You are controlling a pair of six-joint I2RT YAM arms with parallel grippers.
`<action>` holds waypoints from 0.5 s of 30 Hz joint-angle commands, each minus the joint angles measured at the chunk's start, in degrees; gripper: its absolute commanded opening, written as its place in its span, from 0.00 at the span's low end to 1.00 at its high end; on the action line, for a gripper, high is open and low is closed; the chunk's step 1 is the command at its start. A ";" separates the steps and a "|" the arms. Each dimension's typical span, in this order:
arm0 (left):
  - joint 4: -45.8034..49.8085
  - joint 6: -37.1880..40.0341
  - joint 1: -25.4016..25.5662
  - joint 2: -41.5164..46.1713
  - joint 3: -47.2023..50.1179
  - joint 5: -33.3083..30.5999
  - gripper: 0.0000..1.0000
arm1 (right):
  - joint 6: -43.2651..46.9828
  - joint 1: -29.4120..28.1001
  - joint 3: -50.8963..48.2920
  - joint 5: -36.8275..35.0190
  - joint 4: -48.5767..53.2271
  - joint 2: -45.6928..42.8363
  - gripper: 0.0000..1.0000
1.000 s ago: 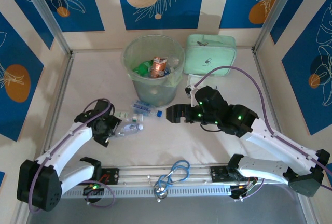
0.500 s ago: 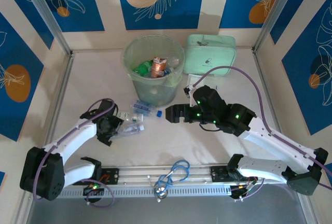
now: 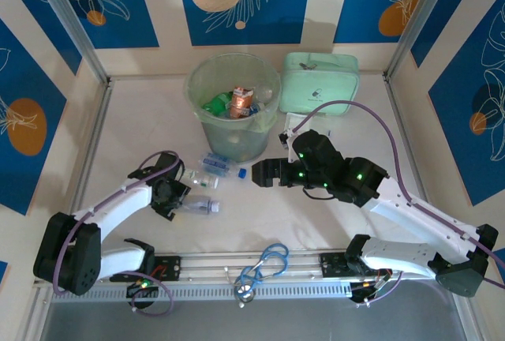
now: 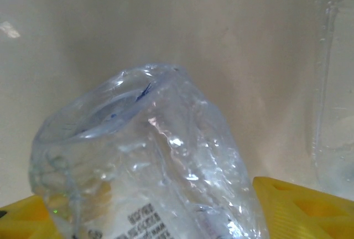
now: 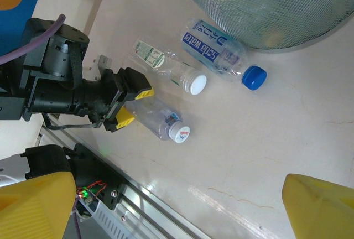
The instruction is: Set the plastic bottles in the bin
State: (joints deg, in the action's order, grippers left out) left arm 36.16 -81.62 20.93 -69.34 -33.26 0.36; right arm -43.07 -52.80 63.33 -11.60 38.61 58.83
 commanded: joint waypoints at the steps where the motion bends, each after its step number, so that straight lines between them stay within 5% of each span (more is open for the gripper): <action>1: 0.44 0.81 0.65 0.09 0.60 -0.06 0.63 | 0.13 0.23 1.36 -1.05 0.60 -0.47 0.96; 15: 15.11 8.39 3.33 16.12 -9.82 -1.60 0.52 | 1.64 -2.23 3.86 5.00 -2.22 3.19 0.95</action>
State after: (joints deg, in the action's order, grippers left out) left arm 45.65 -76.47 23.55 -55.68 -38.70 0.12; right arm -42.72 -53.95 64.82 -9.65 37.98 60.62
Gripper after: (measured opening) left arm 0.530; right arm 0.949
